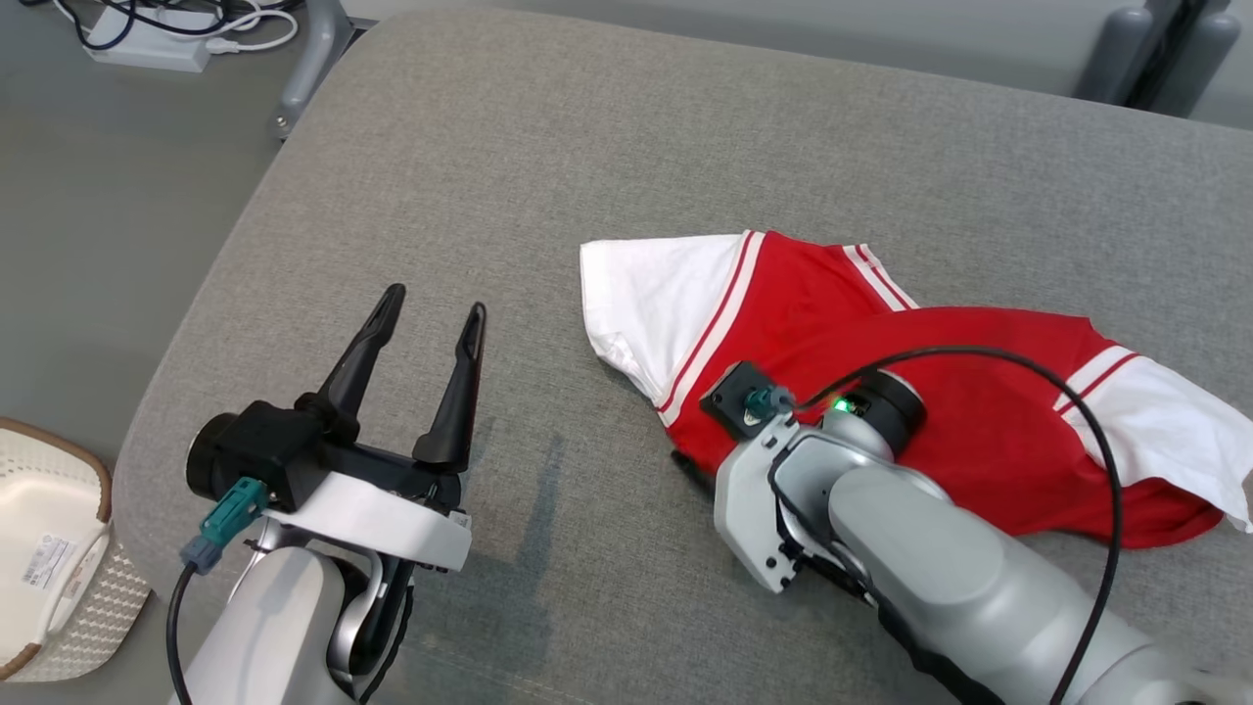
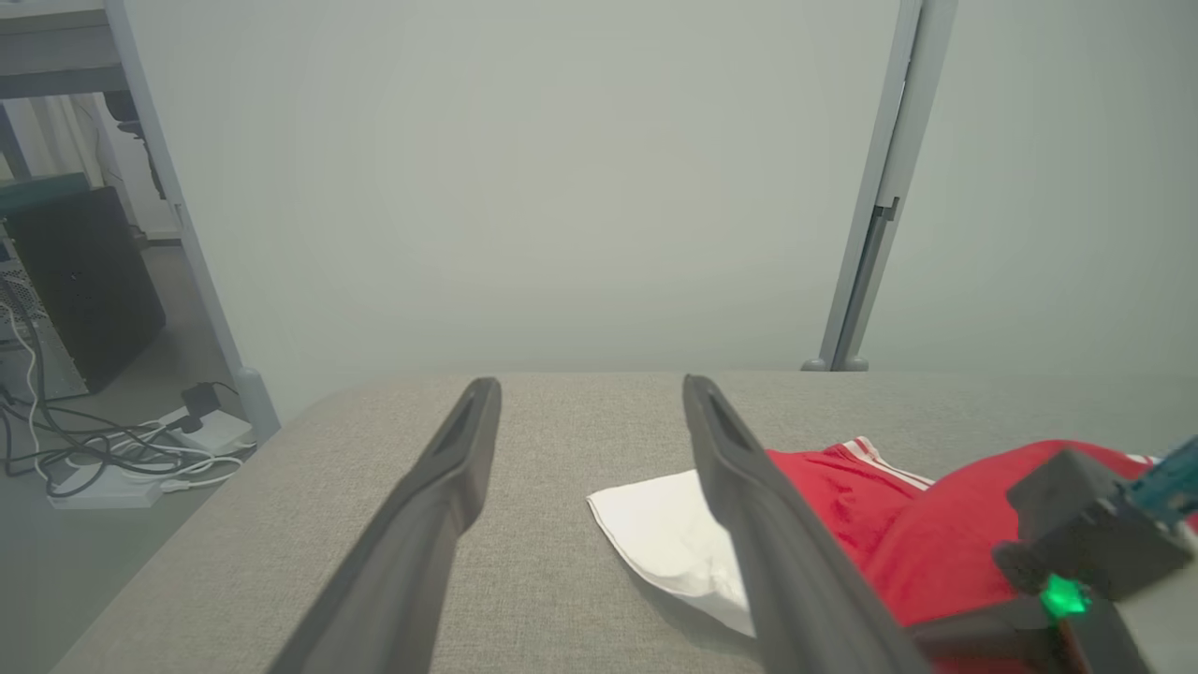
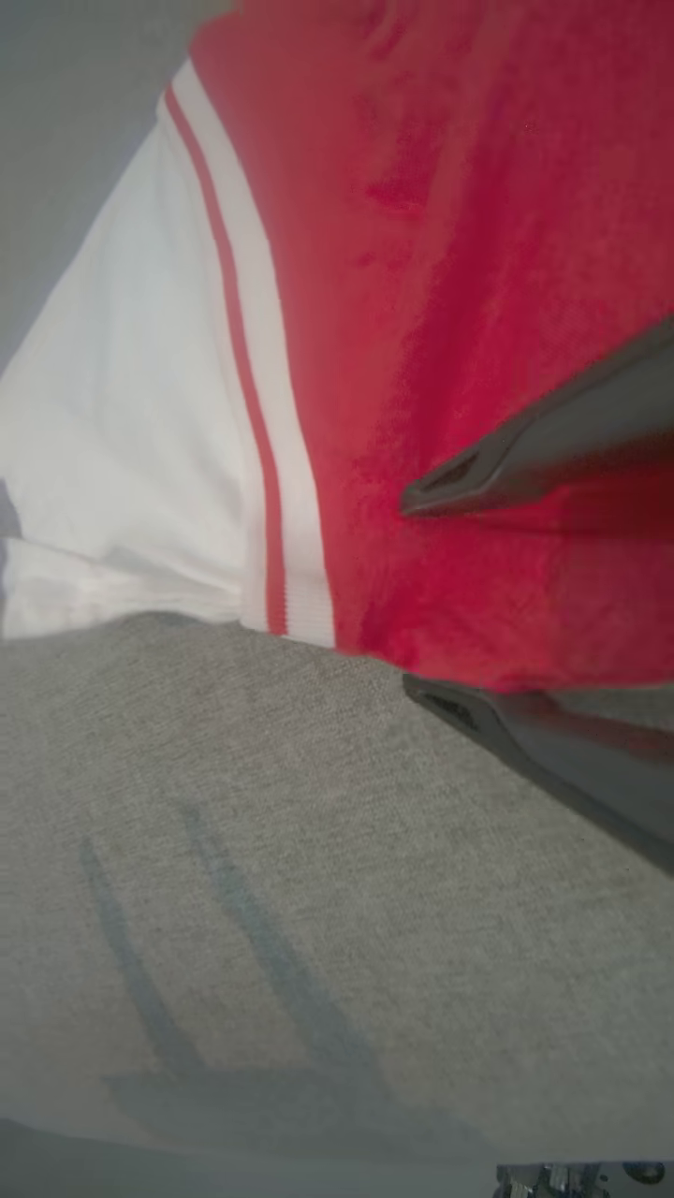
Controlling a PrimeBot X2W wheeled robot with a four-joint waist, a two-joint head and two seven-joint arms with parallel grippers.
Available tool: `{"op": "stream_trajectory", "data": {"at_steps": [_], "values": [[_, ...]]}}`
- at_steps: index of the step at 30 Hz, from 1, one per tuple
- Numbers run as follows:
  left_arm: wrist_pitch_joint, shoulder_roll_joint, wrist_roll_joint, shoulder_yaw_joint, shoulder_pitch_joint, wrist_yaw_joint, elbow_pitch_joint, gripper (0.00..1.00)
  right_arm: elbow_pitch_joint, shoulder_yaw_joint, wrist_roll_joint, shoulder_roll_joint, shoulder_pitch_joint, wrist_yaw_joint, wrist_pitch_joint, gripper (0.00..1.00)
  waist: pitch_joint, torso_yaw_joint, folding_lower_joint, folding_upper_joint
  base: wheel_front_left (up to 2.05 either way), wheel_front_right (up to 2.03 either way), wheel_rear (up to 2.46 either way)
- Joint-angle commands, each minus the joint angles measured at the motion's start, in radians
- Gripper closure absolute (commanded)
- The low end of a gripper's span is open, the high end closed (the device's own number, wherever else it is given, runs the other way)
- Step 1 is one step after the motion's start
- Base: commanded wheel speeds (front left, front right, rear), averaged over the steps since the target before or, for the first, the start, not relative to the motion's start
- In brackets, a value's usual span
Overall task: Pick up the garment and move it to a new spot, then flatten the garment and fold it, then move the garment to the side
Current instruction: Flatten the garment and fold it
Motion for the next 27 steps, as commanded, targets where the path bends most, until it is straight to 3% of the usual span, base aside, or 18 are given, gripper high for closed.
{"op": "stream_trajectory", "data": {"at_steps": [1, 9, 19, 24, 27], "values": [[-0.003, -0.006, 0.01, 0.006, -0.022, -0.008, 0.001, 0.0, 0.022, 0.011, 0.021, -0.012, -0.007, -0.001, 0.019, 0.99, 0.001, 0.006, 0.0, 0.0, 0.0, 0.0, 0.0], [-0.004, -0.019, 0.039, 0.043, 0.003, -0.016, -0.004, 0.0, -0.02, 0.005, 0.094, -0.008, -0.06, -0.001, -0.067, 1.0, -0.007, -0.026, 0.0, 0.0, 0.0, 0.0, 0.0], [-0.003, -0.003, 0.071, 0.089, 0.036, -0.017, -0.003, 0.0, -0.237, -0.049, 0.19, -0.008, -0.162, -0.001, -0.326, 1.0, -0.042, -0.13, 0.0, 0.0, 0.0, 0.0, 0.0], [-0.003, 0.004, 0.081, 0.103, 0.047, -0.01, -0.012, 0.0, -0.283, -0.206, 0.215, -0.009, -0.145, -0.001, -0.397, 1.0, -0.055, -0.181, 0.0, 0.0, 0.0, 0.0, 0.0], [-0.003, 0.009, 0.085, 0.106, 0.061, -0.007, -0.016, 0.0, -0.327, -0.389, 0.233, -0.01, -0.04, -0.001, -0.4, 1.0, -0.061, -0.209, 0.0, 0.0, 0.0, 0.0, 0.0]]}}
